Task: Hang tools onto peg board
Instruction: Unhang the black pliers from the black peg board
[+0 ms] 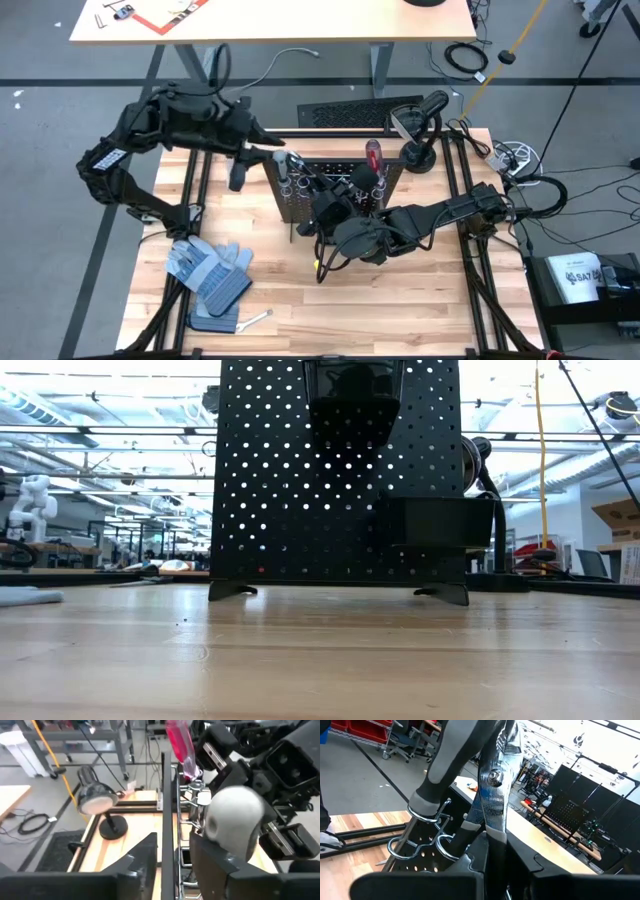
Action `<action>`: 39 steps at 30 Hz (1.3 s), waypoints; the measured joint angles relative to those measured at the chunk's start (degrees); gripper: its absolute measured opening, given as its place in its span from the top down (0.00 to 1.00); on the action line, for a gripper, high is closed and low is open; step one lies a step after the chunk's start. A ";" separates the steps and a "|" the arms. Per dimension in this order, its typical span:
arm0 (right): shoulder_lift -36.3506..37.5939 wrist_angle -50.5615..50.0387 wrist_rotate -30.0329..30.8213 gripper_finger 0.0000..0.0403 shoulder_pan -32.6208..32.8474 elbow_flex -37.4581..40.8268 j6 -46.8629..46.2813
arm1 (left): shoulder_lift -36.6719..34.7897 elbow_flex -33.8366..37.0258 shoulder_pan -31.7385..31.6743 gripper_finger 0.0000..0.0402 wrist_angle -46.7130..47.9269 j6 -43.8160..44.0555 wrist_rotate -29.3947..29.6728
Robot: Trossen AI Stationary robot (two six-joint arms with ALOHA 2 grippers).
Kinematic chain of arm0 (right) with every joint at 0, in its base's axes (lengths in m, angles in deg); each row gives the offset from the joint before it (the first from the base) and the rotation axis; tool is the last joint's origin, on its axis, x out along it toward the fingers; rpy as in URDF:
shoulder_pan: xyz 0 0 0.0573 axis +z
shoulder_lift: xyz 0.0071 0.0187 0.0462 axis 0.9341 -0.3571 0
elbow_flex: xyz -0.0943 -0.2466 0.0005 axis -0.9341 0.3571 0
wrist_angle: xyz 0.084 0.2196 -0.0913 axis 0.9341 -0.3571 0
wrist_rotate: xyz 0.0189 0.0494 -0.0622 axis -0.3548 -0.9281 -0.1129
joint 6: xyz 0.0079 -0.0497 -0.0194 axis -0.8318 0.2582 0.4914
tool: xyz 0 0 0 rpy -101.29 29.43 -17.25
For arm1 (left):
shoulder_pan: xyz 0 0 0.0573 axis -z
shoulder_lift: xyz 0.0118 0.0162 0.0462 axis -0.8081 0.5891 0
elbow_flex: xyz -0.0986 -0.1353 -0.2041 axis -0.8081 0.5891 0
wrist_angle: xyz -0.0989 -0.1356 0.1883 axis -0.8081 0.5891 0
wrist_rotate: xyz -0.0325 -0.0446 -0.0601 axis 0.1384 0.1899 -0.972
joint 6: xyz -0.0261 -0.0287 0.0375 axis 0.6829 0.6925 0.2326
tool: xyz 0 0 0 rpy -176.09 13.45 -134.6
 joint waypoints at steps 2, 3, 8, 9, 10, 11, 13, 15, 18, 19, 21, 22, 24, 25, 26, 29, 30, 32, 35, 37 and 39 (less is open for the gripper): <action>0.00 0.00 -0.03 0.92 0.02 -0.02 0.14 | 0.50 0.00 -0.02 0.65 0.25 0.00 -1.66; 0.00 0.00 -0.09 0.92 0.02 0.00 0.21 | 0.66 0.01 -0.02 0.63 0.25 -0.01 -2.96; 0.00 0.00 -0.11 0.92 0.33 -0.01 0.29 | 1.11 0.00 -0.07 0.58 0.25 -1.09 -5.94; 0.00 0.00 -0.11 0.92 0.42 0.00 0.30 | 1.29 -0.01 -0.04 0.58 0.31 -1.11 -6.13; 0.00 0.00 -0.11 0.92 0.44 -0.02 0.31 | 1.38 -0.05 -0.04 0.58 0.30 -1.14 -6.23; 0.00 0.00 -0.13 0.92 0.46 -0.02 0.35 | 1.45 -0.06 -0.04 0.58 0.42 -1.14 -6.48; 0.00 -0.01 -0.11 0.92 0.44 0.00 0.36 | 1.50 -0.04 -0.09 0.58 0.54 -1.15 -7.54; 0.00 0.00 -0.11 0.92 0.44 0.00 0.36 | 1.50 -0.04 -0.09 0.58 0.63 -1.18 -8.48; 0.00 0.32 -0.17 0.92 0.37 -0.02 0.44 | 1.50 -0.02 0.06 0.58 1.02 -1.51 -9.45; 0.00 0.28 -0.13 0.92 0.33 -0.02 0.50 | 1.50 -0.02 0.03 0.58 0.98 -1.52 -9.43; 0.00 0.39 -0.15 0.92 0.33 0.00 0.51 | 1.41 -0.02 -0.04 0.58 1.23 -1.89 -9.73; 0.00 0.43 -0.14 0.92 0.33 -0.02 0.53 | 1.37 -0.02 -0.04 0.58 1.21 -2.42 -9.74; 0.00 0.62 -0.11 0.92 0.34 -0.01 0.68 | 1.71 -0.02 0.02 0.58 0.89 -2.52 -9.74; -0.01 0.79 -0.13 0.92 0.37 0.00 0.71 | 1.98 -0.02 0.02 0.58 0.45 -2.54 -9.81; -0.02 0.87 -0.14 0.92 0.39 0.00 0.71 | 2.31 -0.02 0.02 0.58 0.45 -2.54 -9.75; -0.02 0.94 -0.15 0.92 0.39 0.00 0.71 | 3.41 0.02 0.02 0.58 0.29 -2.55 -9.36; -0.02 0.97 -0.15 0.92 0.37 0.00 0.71 | 3.61 0.02 -0.01 0.58 0.10 -2.60 -9.27; -0.02 1.16 -0.20 0.92 0.35 -0.01 0.71 | 4.02 0.02 -0.02 0.58 -0.41 -2.89 -9.28; -0.02 1.23 -0.23 0.92 0.37 0.00 0.82 | 4.59 0.02 0.02 0.63 -1.34 -2.93 -9.30; -0.02 1.25 -0.22 0.92 0.35 0.00 0.82 | 4.65 0.02 0.02 0.69 -1.73 -2.95 -9.33; -0.04 1.27 -0.17 0.92 0.33 -0.02 0.82 | 4.57 0.02 0.02 0.77 -2.08 -2.97 -9.39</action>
